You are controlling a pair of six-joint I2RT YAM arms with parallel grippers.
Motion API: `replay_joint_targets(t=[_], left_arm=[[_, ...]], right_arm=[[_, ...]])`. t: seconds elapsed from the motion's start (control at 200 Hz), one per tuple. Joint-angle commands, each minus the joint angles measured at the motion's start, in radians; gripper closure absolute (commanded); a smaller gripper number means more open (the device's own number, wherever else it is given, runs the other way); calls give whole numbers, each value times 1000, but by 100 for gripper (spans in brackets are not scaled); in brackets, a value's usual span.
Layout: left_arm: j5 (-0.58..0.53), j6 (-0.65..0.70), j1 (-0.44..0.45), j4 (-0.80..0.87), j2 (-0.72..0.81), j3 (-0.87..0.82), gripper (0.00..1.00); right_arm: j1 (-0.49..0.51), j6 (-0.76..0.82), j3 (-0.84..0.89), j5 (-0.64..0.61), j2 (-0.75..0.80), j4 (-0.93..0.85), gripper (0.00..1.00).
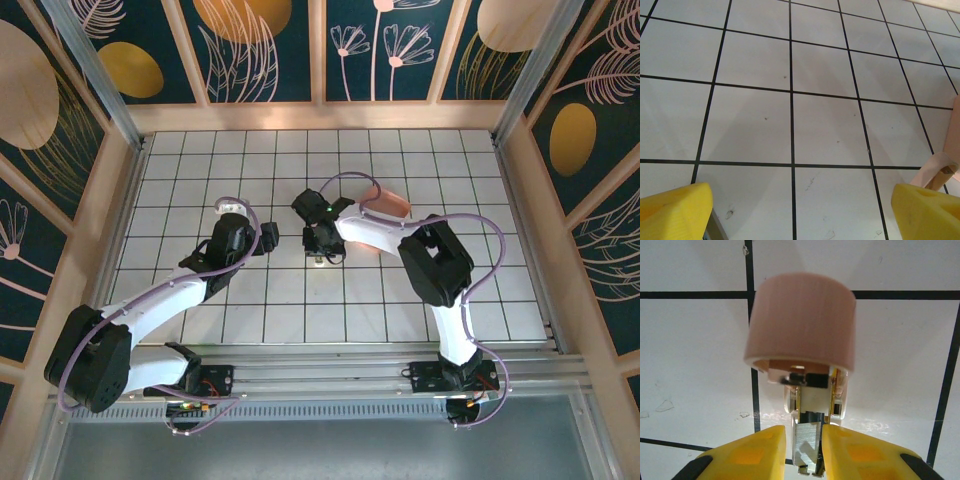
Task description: Load the staples into the stapler
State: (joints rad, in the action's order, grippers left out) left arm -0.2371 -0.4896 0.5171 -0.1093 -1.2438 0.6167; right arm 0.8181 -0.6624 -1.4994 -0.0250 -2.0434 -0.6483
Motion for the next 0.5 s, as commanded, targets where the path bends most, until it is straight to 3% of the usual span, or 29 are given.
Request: replay_joint_targets(t=[0.0,0.496], left_arm=[[-11,8,-5,-10,13,13,8],[-19,6,-5,-7,21,7,8]], right_arm=[[8,10,-10,-22,-58,-54,74],[18,34,-59,-26,-100,-94,72]])
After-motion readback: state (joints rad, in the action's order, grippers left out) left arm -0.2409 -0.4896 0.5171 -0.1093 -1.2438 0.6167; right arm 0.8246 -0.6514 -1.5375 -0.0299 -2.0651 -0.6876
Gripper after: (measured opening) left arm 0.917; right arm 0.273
